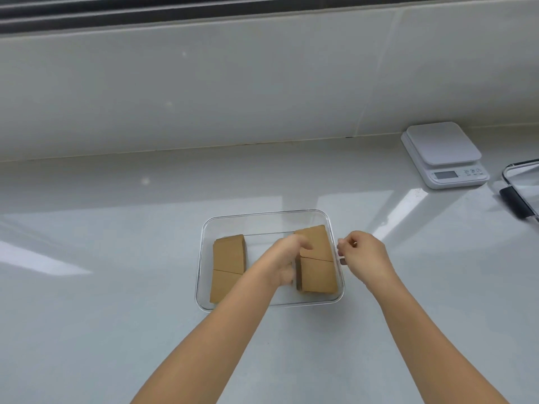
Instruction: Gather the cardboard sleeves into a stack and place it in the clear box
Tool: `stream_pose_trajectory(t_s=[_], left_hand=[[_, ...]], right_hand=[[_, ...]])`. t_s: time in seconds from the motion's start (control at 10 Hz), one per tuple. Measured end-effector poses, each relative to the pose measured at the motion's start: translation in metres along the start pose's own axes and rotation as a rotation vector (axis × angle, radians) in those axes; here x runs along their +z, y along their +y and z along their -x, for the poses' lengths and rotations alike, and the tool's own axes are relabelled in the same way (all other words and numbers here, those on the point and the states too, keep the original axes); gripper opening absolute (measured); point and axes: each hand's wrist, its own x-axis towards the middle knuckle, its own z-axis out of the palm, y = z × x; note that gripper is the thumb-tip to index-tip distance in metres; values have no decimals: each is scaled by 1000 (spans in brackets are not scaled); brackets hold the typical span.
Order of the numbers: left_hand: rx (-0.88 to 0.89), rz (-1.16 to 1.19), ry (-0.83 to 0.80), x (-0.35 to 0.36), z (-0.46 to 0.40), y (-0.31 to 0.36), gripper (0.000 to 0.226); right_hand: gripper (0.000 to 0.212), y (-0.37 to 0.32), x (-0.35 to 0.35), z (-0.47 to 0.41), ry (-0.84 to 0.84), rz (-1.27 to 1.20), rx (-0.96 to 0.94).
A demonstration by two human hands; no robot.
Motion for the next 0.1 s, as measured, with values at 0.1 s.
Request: stream_pose_trajectory(t_s=[0.1], left_hand=[[60,43,57,-13,6,2,56]], right_hand=[[23,-10,-13,8,100,78,-108]])
